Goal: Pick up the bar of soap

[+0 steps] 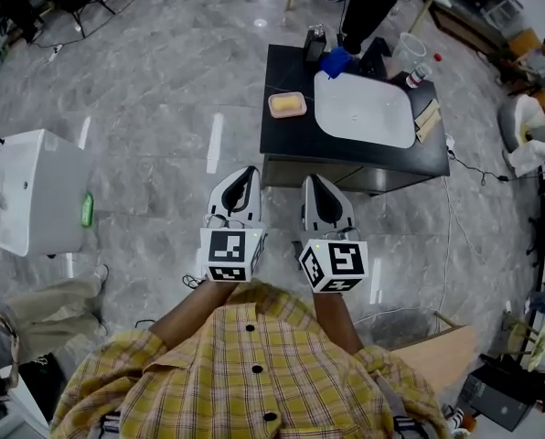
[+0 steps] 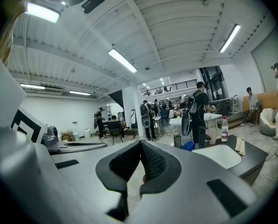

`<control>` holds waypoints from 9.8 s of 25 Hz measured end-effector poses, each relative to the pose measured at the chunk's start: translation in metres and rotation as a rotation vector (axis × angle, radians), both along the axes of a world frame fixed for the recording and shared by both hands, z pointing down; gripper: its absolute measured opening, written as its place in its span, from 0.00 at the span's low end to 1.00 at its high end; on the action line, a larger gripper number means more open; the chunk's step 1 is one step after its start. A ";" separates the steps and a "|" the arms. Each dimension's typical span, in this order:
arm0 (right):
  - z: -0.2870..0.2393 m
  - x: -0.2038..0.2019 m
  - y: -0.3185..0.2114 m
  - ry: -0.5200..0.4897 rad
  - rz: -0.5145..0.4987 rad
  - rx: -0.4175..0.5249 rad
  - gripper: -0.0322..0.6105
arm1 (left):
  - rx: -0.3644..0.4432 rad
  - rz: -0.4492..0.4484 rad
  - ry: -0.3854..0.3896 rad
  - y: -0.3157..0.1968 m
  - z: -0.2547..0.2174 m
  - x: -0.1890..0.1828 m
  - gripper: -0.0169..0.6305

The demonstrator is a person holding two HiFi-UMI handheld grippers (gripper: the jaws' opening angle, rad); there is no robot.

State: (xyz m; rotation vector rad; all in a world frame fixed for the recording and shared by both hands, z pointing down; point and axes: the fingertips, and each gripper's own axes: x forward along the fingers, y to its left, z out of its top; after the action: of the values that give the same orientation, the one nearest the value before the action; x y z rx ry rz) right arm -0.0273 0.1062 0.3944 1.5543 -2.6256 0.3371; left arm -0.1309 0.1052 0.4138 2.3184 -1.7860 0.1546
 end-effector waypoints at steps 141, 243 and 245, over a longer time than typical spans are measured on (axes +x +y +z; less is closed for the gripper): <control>0.074 0.109 -0.427 -0.031 0.085 -0.194 0.08 | -0.849 1.037 -0.855 -0.372 0.335 0.090 0.40; 0.011 0.029 -0.356 0.031 -0.033 -0.025 0.08 | 0.110 0.247 -0.192 -0.381 -0.014 0.044 0.30; 0.007 0.026 -0.355 0.033 -0.037 -0.017 0.08 | 0.132 0.224 -0.172 -0.379 -0.024 0.042 0.30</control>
State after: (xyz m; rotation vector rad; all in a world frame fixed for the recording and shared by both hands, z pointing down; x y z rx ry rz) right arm -0.0010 -0.2484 0.4018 1.4912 -2.6158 0.3270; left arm -0.0885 -0.2741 0.3901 2.6704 -1.6501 0.2878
